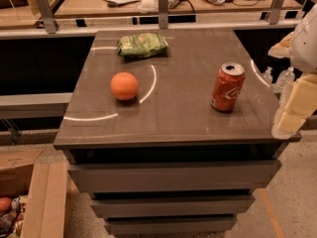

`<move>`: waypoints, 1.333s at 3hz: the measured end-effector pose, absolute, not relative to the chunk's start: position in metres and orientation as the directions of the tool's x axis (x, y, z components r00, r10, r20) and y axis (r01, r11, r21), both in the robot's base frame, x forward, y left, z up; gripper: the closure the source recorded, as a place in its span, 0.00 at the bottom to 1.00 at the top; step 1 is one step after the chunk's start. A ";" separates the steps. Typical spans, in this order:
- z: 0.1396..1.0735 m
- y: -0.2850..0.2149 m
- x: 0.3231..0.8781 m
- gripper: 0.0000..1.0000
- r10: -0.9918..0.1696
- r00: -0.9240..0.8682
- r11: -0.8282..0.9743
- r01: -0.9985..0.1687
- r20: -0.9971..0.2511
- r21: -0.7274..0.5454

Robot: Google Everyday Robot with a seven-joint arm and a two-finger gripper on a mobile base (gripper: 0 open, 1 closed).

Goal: Pick orange

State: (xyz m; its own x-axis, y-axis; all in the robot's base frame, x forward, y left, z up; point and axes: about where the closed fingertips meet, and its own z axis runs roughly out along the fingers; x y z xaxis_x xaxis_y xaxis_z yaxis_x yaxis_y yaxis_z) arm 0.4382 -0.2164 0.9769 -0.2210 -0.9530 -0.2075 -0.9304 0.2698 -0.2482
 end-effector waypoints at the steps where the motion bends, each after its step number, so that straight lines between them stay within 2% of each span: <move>1: 0.978 -0.216 0.439 0.00 -0.953 -0.219 0.269 -0.930 -0.210 -0.251; 2: 0.980 -0.196 0.450 0.00 -0.950 -0.170 0.237 -0.939 -0.262 -0.248; 4: 0.965 -0.122 0.505 0.00 -0.921 -0.043 0.134 -0.968 -0.388 -0.213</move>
Offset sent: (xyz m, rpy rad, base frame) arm 0.0273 0.0475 0.0026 0.1333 -0.0091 0.1228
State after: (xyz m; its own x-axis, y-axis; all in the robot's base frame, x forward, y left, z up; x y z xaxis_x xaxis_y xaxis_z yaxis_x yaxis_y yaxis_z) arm 0.5049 -0.1216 0.9649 -0.0428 -0.9208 -0.3877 -0.9678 0.1345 -0.2126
